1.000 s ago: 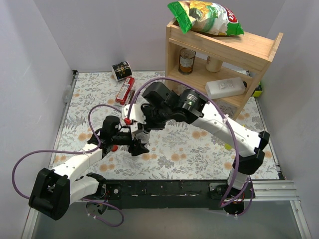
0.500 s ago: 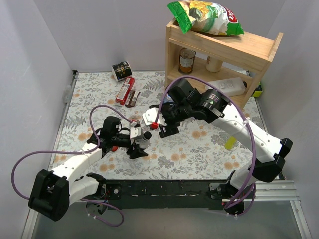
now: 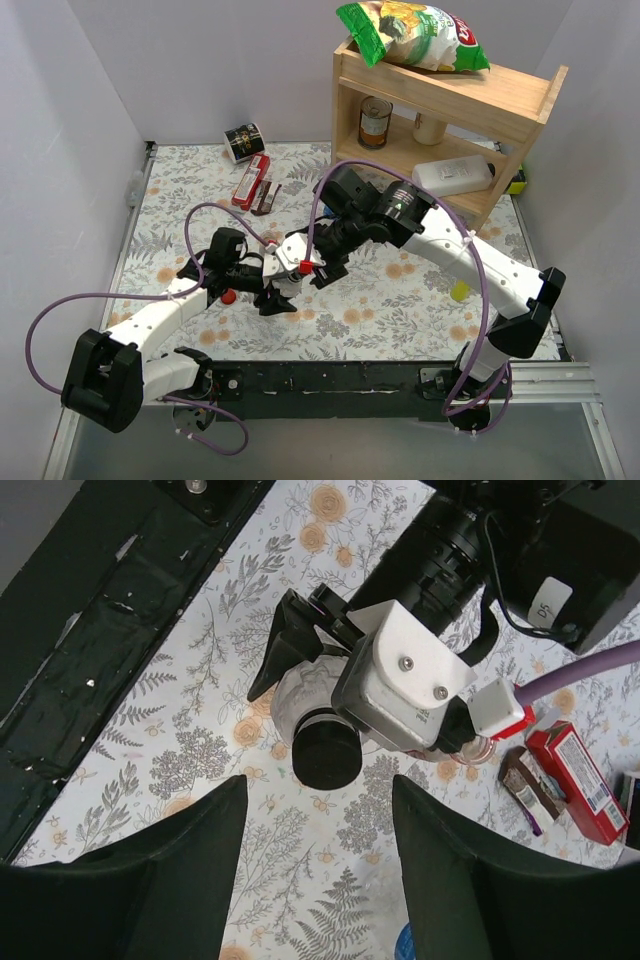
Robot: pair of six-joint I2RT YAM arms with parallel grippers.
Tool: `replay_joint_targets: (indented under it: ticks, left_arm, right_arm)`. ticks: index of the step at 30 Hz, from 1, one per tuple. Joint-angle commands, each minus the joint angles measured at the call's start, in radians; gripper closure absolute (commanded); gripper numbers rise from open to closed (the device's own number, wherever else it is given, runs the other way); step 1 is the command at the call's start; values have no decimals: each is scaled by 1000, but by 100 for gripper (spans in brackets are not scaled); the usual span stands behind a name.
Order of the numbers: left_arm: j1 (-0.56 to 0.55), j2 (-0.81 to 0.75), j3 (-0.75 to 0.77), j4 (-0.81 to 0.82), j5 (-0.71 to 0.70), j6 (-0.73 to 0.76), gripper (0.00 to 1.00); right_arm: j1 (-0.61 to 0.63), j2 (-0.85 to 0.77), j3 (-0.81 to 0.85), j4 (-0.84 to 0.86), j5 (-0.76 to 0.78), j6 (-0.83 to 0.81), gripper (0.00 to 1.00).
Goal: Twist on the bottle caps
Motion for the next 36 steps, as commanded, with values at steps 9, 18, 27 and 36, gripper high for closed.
replay_joint_targets:
  ticks: [9,18,27,36]
  left_arm:
    - [1,8,61,-33,41,50,100]
    - [1,8,64,-42,32,65,100]
    - [0,17,81,-44,27,59,100]
    - [0,17,87,-45,-13,37,100]
  right_arm:
    - [11,47,48,-31,-26,-133,39]
    - [11,66,73,-56,-13,-138,49]
    - [18,78,83,-71,-13,-133,54]
    - [31,147,195,-189,39,-131,71]
